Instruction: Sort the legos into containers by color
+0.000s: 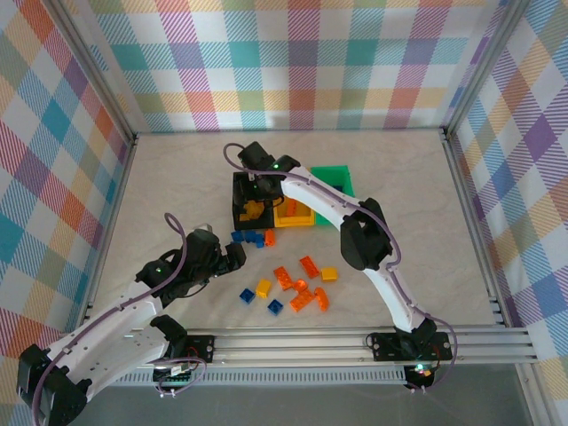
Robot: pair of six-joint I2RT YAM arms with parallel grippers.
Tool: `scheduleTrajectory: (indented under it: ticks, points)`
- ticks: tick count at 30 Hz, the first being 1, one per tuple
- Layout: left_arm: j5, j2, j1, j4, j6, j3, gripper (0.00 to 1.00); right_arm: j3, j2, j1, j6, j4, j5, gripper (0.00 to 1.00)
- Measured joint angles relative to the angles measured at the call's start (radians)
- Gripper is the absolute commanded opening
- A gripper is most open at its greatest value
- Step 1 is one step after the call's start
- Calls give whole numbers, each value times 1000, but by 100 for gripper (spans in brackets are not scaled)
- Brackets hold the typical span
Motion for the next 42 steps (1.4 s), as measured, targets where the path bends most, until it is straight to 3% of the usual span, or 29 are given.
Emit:
scheduleTrajectory:
  ticks: [6,12,19,25,35,42]
  points:
    - [37,16,0,3,24,1,98,-86,-60,0,0,39,6,73]
    - [119,146,-14,15,77,36,91,-395,-301,-1,16,142,25,73]
    - [150,370,-134,83,122,141,82,-801,-608,-35,57,263,47,73]
    - [158,581,-192,117,162,266,77,-1049,-815,-104,80,288,62,73]
    - [155,820,-270,122,189,404,75,-1273,-1038,-183,103,322,63,73]
    - [135,877,-285,73,190,438,77,-1344,-1102,-223,103,340,42,73]
